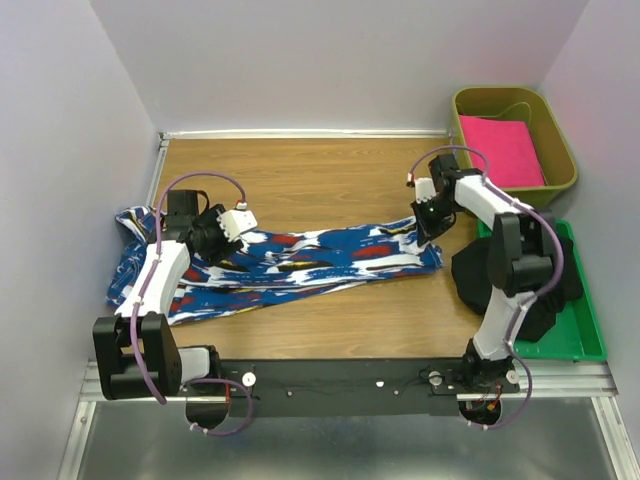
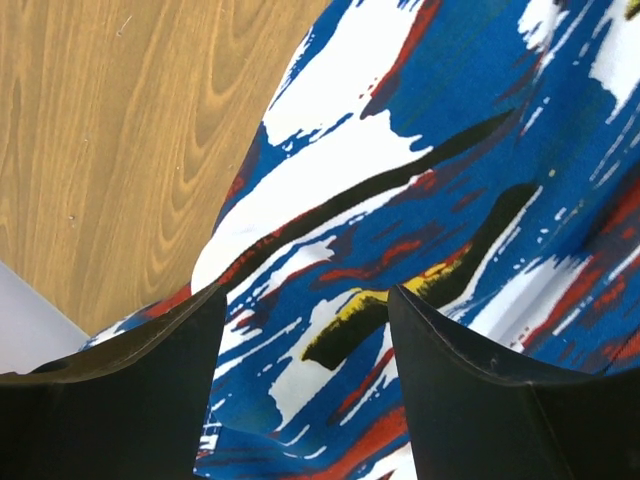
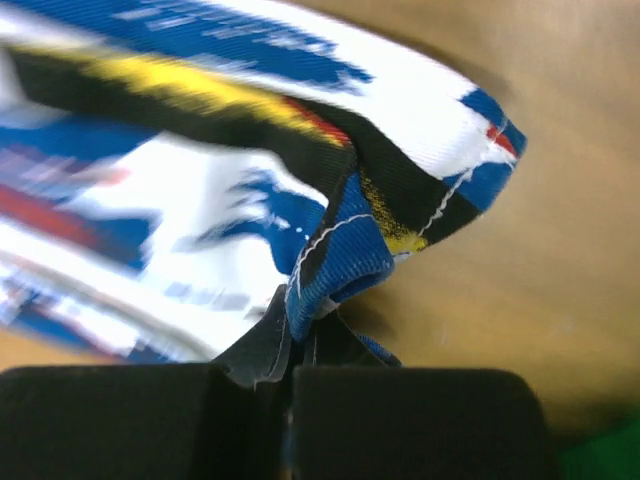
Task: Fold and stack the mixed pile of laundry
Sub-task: Fold the trousers at the center of the board.
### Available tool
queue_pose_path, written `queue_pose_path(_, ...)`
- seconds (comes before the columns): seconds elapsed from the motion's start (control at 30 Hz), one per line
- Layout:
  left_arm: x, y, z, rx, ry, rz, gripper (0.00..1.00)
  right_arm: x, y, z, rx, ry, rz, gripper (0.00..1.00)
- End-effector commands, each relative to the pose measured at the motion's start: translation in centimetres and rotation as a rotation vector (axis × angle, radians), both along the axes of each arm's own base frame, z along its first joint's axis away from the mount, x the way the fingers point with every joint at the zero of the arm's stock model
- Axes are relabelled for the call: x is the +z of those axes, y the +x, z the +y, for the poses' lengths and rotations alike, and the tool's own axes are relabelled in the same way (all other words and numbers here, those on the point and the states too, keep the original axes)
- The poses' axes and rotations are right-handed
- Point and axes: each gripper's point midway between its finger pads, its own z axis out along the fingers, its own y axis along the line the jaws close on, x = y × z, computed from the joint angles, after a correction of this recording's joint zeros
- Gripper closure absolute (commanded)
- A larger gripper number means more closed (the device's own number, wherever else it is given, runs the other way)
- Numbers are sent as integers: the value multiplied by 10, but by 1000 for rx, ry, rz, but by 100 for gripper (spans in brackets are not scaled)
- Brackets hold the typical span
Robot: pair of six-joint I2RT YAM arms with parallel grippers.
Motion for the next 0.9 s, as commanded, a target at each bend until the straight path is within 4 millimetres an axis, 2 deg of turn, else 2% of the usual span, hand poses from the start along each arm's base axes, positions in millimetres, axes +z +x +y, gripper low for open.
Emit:
queue_pose_path(0.0,3,10,-10,-6,-51,-10,26,102,-14,-9,-15,-3,-197,99)
queue_pose_path(0.03,7,11,-12,-3,-64,-15,26,136,-16,-19,-35,-17,-295,99)
queue_pose_path(0.1,12,14,-18,-16,-84,-27,25,168,-24,-47,-64,-108,-362,99)
queue_pose_path(0.17,18,17,-26,-20,-97,-43,25,198,-38,-89,-109,-196,-412,99)
queue_pose_path(0.2,20,19,-28,-20,-101,-50,24,203,-43,-109,-137,-229,-412,99)
queue_pose_path(0.23,21,20,-29,-17,-104,-54,24,205,-52,-145,-216,-267,-400,99)
queue_pose_path(0.27,22,22,-42,-40,-116,-60,23,209,-61,-166,-208,-301,-396,99)
queue_pose_path(0.3,22,23,-45,-40,-118,-62,23,206,-70,-184,-227,-326,-377,99)
queue_pose_path(0.33,20,24,-49,-41,-123,-55,23,202,-85,-212,-287,-360,-348,99)
queue_pose_path(0.4,20,27,-58,-46,-137,-48,23,197,-97,-238,-272,-417,-332,99)
queue_pose_path(0.43,18,28,-60,-44,-140,-40,23,184,-113,-254,-305,-448,-279,99)
queue_pose_path(0.47,20,31,-61,-39,-143,-50,23,182,-114,-266,-294,-482,-291,99)
queue_pose_path(0.53,17,31,-59,-19,-140,-45,23,164,-129,-279,-304,-521,-241,99)
queue_pose_path(0.57,15,31,-58,-14,-135,-45,23,160,-128,-286,-300,-545,-246,95)
queue_pose_path(0.6,10,30,-55,-4,-122,-36,23,156,-130,-289,-299,-560,-229,82)
queue_pose_path(0.63,6,29,-54,1,-115,-25,23,149,-130,-289,-294,-548,-207,65)
queue_pose_path(0.67,3,27,-53,2,-108,-13,23,150,-129,-287,-283,-533,-205,39)
queue_pose_path(0.77,1,26,-44,24,-98,-13,23,161,-116,-276,-256,-469,-258,15)
queue_pose_path(0.83,5,30,-37,37,-92,-27,23,167,-107,-260,-211,-407,-294,13)
queue_pose_path(0.87,7,34,-28,66,-92,-32,23,166,-109,-253,-192,-386,-280,12)
